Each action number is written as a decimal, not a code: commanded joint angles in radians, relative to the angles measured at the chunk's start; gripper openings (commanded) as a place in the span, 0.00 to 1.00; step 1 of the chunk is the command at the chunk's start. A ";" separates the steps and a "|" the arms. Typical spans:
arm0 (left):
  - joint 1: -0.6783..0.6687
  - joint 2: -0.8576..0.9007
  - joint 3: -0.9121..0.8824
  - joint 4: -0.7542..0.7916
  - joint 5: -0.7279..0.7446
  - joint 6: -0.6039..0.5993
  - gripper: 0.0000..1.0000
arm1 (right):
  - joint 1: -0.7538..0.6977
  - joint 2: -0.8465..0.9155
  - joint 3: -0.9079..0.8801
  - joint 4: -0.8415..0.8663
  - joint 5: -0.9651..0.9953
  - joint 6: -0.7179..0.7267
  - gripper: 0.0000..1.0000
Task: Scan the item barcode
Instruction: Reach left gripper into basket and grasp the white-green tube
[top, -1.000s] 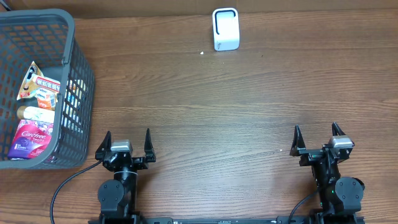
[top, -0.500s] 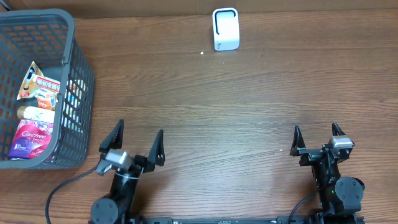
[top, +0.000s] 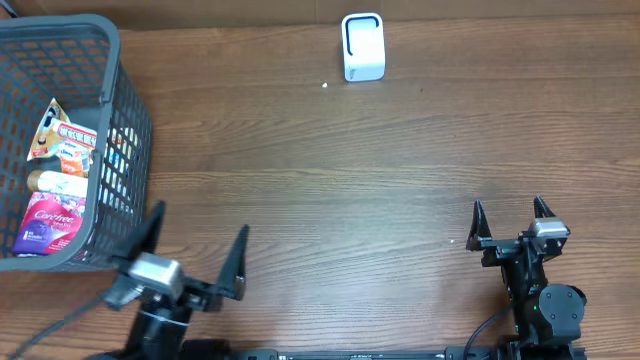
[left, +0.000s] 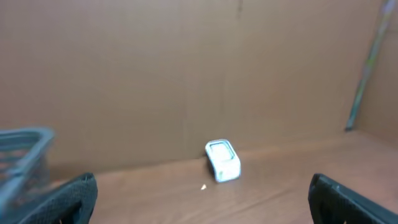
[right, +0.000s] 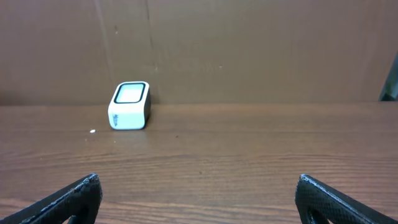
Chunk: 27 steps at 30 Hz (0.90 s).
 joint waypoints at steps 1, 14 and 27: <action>-0.005 0.224 0.288 -0.201 -0.122 0.052 1.00 | -0.003 -0.008 -0.010 0.007 0.010 -0.007 1.00; -0.005 0.777 1.050 -0.896 -0.359 -0.095 1.00 | -0.003 -0.008 -0.010 0.007 0.010 -0.007 1.00; -0.005 0.969 1.577 -1.023 -0.835 -0.089 1.00 | -0.003 -0.008 -0.010 0.007 0.010 -0.007 1.00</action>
